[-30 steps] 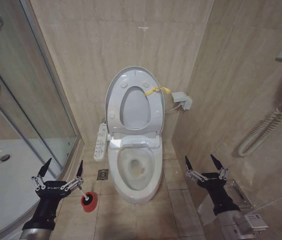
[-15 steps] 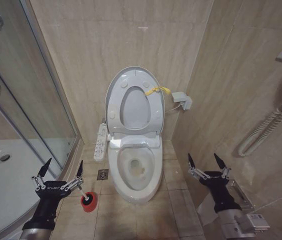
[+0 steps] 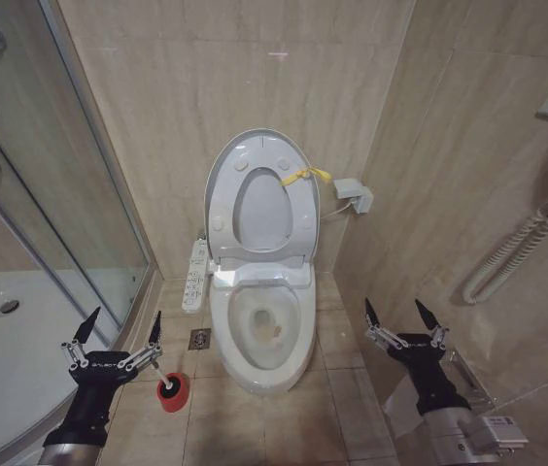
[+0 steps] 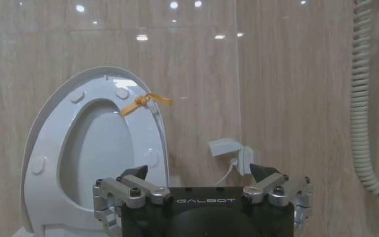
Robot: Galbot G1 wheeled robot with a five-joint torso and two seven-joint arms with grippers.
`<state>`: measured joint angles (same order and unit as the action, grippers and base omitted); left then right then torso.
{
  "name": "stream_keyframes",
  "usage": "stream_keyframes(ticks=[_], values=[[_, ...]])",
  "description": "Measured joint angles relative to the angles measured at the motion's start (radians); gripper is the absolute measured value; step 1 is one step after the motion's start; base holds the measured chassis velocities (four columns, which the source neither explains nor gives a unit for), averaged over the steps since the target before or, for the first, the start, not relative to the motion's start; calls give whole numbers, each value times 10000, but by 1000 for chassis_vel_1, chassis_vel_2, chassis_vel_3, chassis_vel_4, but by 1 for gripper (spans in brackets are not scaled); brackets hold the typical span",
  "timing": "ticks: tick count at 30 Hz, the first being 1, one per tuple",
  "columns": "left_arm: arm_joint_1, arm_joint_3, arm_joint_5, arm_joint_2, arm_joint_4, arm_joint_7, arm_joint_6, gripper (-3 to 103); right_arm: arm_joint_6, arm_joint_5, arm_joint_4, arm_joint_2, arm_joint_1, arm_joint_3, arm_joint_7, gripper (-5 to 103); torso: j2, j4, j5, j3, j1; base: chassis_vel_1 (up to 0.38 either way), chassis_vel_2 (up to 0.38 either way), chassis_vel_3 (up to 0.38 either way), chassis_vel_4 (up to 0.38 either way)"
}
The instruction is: Open the toilet lid, clean the toilet bowl with a toilet brush, close the toilet lid, and flush.
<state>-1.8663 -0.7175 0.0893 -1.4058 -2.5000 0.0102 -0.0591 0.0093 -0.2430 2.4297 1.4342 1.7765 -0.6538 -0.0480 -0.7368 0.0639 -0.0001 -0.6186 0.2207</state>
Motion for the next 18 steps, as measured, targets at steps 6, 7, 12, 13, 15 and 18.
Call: stream_keyframes(ticks=[6,7,12,13,15,18], values=[[0,0,0,0,0,0,0,100,-7,-5,1,-3,2,6,-8,100,0,0,0,0,0,0,0,0,0],[0,0,0,0,0,0,0,100,-7,-5,1,-3,2,6,-8,100,0,0,0,0,0,0,0,0,0],[0,0,0,0,0,0,0,100,-7,-10,1,-6,3,7,-11,100,0,0,0,0,0,0,0,0,0],[0,0,0,0,-1,0,0,100,-7,-10,1,-6,3,7,-12,100,0,0,0,0,0,0,0,0,0],[0,0,0,0,0,0,0,100,-8,-11,1,-8,2,8,-14,100,0,0,0,0,0,0,0,0,0],[0,0,0,0,0,0,0,100,-7,-11,1,-9,2,7,-17,100,0,0,0,0,0,0,0,0,0]])
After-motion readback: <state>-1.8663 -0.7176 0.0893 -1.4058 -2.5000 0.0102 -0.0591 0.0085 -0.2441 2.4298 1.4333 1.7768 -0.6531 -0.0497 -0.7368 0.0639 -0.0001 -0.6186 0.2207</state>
